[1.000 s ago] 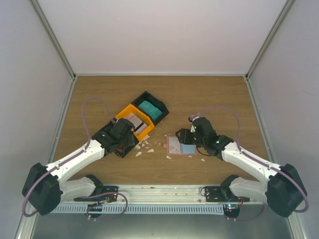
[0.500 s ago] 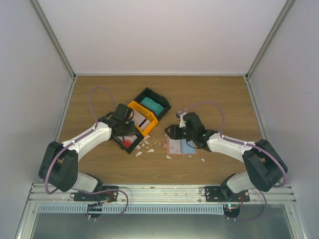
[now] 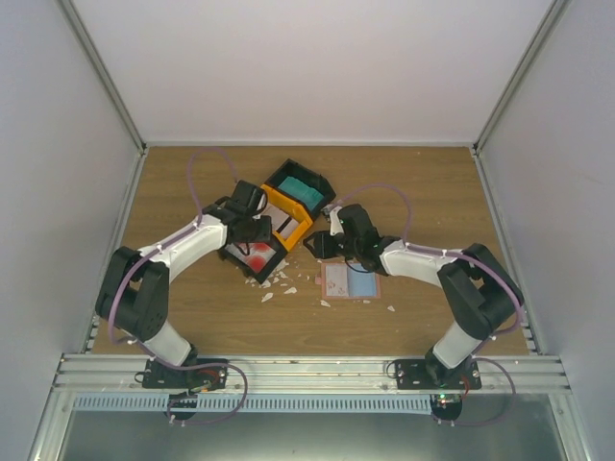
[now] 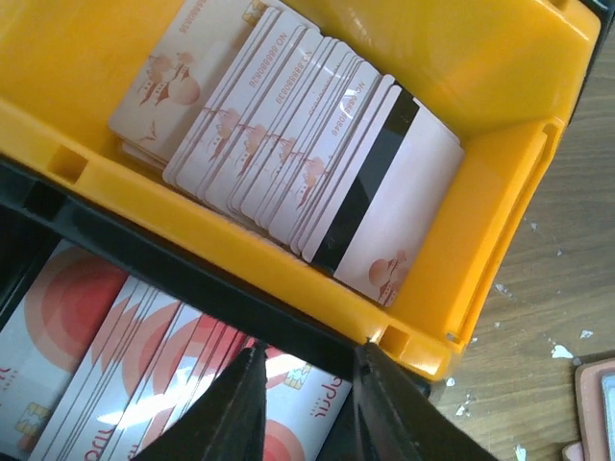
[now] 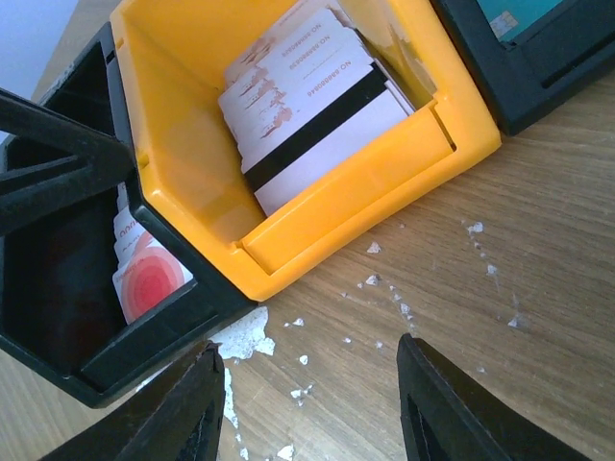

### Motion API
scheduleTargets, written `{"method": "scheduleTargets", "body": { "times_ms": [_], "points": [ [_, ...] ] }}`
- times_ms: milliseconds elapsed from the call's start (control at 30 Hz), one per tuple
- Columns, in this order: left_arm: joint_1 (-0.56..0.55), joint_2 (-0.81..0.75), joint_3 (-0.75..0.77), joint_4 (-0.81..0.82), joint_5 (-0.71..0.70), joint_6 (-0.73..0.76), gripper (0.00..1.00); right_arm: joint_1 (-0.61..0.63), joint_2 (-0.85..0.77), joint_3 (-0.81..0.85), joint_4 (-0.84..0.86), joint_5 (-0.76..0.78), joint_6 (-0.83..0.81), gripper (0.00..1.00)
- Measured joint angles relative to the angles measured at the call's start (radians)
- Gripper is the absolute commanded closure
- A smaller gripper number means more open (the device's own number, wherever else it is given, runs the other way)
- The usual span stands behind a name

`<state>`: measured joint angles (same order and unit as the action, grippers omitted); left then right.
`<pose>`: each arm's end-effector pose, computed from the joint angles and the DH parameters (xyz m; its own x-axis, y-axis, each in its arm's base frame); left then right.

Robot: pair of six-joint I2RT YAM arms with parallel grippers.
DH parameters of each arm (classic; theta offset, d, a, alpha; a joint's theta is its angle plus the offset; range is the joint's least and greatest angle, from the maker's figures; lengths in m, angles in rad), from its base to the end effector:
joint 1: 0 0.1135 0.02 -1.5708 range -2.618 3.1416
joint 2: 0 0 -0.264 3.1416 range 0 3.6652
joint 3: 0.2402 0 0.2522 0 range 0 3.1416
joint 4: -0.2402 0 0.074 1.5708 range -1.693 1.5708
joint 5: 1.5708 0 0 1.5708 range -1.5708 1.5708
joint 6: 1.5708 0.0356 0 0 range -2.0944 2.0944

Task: Put the credit cards into the card holder
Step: Move the storage box to the center of the board, then pick up the credit card from the storage box.

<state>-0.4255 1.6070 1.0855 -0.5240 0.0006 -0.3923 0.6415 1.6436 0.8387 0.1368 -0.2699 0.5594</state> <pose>0.2977 -0.1349 0.2125 -0.8861 -0.0182 -0.4632 0.0804 0.9781 -0.1922 0.2645 0.2094 0.1747 -0.8157 0.0291 -0.5777 -0.3676 0.7451 0.5566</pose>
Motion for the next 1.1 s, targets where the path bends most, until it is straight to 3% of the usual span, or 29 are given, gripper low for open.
{"method": "scheduleTargets", "body": {
  "times_ms": [333,467,700,1100],
  "points": [
    [0.040,-0.116,-0.098,-0.049,0.066,0.035,0.61,0.035,0.059,0.043,0.006,-0.027,-0.089,0.41],
    [0.049,-0.131,-0.115,-0.047,0.086,0.049,0.61,0.074,0.120,0.105,-0.006,-0.024,-0.121,0.41],
    [0.070,-0.046,-0.119,-0.049,0.143,0.072,0.69,0.106,0.190,0.160,-0.040,-0.014,-0.144,0.41],
    [0.074,0.085,-0.059,-0.047,0.187,0.091,0.62,0.113,0.211,0.170,-0.070,-0.001,-0.185,0.40]
  ]
}}
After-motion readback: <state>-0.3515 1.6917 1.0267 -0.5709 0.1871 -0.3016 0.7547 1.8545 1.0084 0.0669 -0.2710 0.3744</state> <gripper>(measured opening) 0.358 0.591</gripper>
